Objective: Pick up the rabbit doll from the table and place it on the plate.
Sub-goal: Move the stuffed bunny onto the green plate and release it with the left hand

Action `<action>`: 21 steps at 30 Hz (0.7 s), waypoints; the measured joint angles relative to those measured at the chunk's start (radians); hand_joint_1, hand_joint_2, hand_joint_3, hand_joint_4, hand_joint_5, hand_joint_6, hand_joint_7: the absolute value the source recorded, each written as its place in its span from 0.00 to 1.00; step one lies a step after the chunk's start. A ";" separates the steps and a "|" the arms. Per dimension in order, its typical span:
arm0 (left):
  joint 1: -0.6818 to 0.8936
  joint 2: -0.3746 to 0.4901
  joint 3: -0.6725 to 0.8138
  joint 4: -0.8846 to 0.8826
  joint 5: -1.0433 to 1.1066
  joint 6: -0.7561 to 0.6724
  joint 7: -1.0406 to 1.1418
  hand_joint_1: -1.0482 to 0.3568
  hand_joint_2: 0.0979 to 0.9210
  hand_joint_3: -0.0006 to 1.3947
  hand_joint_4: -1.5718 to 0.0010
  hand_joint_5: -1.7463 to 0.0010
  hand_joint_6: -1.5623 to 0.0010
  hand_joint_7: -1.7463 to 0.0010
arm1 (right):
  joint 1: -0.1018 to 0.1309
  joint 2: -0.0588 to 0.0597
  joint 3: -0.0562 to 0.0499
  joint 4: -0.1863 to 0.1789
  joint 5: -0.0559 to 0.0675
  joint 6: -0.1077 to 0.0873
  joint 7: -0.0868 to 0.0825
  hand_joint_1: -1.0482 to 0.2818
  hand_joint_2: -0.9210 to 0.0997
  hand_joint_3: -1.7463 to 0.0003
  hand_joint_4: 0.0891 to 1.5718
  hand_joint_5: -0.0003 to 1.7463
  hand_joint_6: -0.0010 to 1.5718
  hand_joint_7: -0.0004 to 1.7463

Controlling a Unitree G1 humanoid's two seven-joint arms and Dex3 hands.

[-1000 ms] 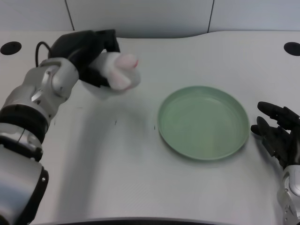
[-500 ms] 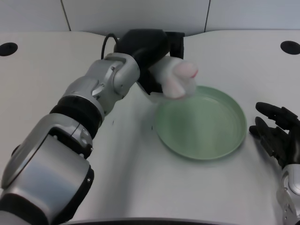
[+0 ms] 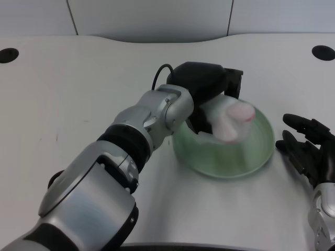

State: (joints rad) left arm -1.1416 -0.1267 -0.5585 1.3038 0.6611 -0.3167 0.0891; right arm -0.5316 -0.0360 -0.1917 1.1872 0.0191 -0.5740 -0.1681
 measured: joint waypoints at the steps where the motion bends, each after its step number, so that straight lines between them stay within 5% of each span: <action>1: 0.008 -0.003 -0.004 0.004 0.001 0.000 0.000 0.54 0.64 0.42 0.50 0.25 0.56 0.11 | 0.000 0.000 0.001 0.000 -0.001 0.000 -0.002 0.58 0.00 0.88 0.41 0.47 0.52 0.19; 3: 0.021 -0.004 -0.011 0.006 0.002 -0.001 0.007 0.55 0.65 0.43 0.55 0.12 0.60 0.02 | 0.000 0.001 0.004 -0.001 -0.001 0.000 -0.002 0.57 0.00 0.88 0.41 0.48 0.52 0.19; 11: 0.030 -0.004 -0.011 0.010 -0.001 0.001 0.011 0.50 0.75 0.36 0.64 0.01 0.67 0.00 | -0.001 0.001 0.004 -0.002 0.001 0.002 -0.002 0.58 0.00 0.88 0.40 0.47 0.52 0.19; 12: 0.030 -0.004 -0.011 0.010 -0.001 0.005 0.010 0.44 0.77 0.26 0.64 0.17 0.69 0.17 | -0.001 0.001 0.003 -0.002 0.002 0.003 -0.002 0.58 0.00 0.88 0.40 0.47 0.52 0.19; 13: 0.030 -0.004 -0.010 0.011 -0.002 0.011 0.004 0.36 0.83 0.12 0.62 0.46 0.67 0.49 | -0.001 0.001 0.004 -0.002 0.002 0.003 -0.002 0.58 0.00 0.88 0.40 0.47 0.52 0.19; 15: 0.030 -0.003 -0.007 0.014 -0.005 0.021 -0.020 0.30 0.88 0.03 0.56 0.77 0.59 0.82 | -0.001 0.001 0.004 -0.002 0.001 0.003 -0.004 0.57 0.00 0.88 0.40 0.47 0.52 0.19; 18: 0.030 0.004 -0.006 0.015 -0.004 0.023 -0.028 0.24 0.91 0.01 0.63 0.93 0.65 0.97 | -0.001 0.001 0.005 -0.002 0.000 0.003 -0.010 0.58 0.00 0.88 0.40 0.47 0.52 0.19; 21: 0.029 0.014 -0.016 0.015 0.002 0.022 -0.028 0.15 0.94 0.01 0.81 0.99 0.80 1.00 | -0.001 0.001 0.005 -0.002 0.000 0.003 -0.012 0.58 0.00 0.88 0.40 0.46 0.52 0.19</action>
State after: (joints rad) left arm -1.1128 -0.1131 -0.5747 1.3184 0.6634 -0.2945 0.0614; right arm -0.5322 -0.0346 -0.1864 1.1850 0.0192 -0.5709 -0.1799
